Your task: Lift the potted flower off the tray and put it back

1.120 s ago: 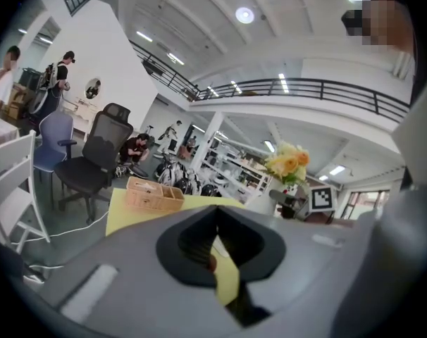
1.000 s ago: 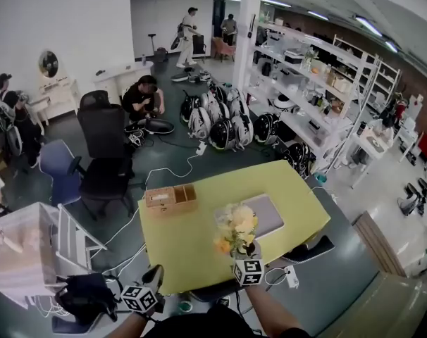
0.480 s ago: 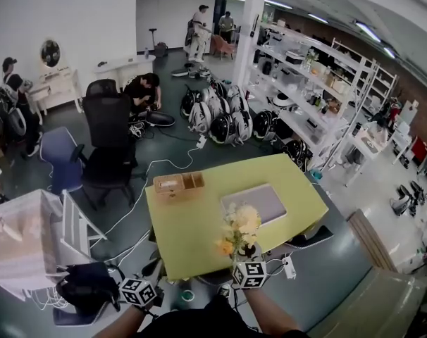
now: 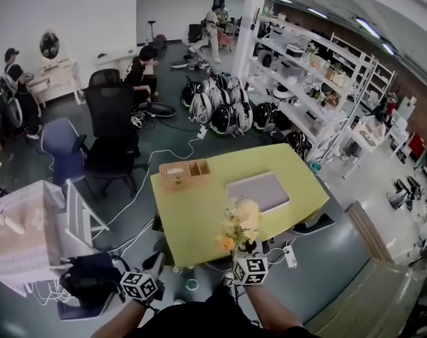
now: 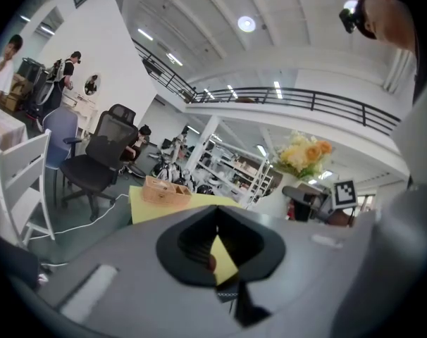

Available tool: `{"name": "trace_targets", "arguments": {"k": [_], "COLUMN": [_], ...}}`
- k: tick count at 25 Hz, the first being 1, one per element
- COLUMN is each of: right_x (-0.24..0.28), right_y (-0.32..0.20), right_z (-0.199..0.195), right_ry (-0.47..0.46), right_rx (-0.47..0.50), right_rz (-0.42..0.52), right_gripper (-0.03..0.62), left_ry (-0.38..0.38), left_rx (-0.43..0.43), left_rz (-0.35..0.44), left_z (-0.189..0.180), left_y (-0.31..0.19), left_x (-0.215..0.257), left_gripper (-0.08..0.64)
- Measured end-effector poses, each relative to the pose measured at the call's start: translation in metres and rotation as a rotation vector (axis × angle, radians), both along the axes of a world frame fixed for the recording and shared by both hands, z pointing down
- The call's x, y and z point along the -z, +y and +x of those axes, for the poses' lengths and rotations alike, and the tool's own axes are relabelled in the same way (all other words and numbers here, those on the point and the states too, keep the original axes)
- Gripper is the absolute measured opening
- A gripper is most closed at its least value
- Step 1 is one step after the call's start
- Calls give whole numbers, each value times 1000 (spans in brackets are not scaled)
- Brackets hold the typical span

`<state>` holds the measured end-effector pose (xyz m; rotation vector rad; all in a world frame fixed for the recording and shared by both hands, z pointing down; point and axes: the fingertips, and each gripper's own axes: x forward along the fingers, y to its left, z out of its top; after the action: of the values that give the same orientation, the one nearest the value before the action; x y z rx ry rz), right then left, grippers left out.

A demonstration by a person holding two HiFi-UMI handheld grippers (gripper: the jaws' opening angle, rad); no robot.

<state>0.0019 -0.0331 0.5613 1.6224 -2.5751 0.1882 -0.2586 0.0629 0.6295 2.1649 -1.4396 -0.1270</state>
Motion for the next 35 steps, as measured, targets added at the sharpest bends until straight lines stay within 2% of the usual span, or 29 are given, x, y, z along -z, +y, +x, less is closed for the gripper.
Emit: {"name": "trace_targets", "arguments": {"k": [7,12,17,29,35], "right_x": [9,10,8,12,18], "right_y": [10,13,15,10,-6], "right_z": [-10,-12,-11,-6,5], "right_ry": [-1,-3,-2,2,5], "right_rx": [4,5,8,13,25], "right_rz": [5,7,10,12,25], "right_gripper": [216,216,216,216,216], "left_ry": [-22,-44,44,47,48], "left_rx": [-26,-50,-28,-23,-25], "left_rz": [28,88,114,90,84], "left_z": [-3,0,-1,4,18], "left_y": [1,4,6,0,-16], "left_x": [8,12,15,11,9], "left_gripper": [8,8,8,9,9]}}
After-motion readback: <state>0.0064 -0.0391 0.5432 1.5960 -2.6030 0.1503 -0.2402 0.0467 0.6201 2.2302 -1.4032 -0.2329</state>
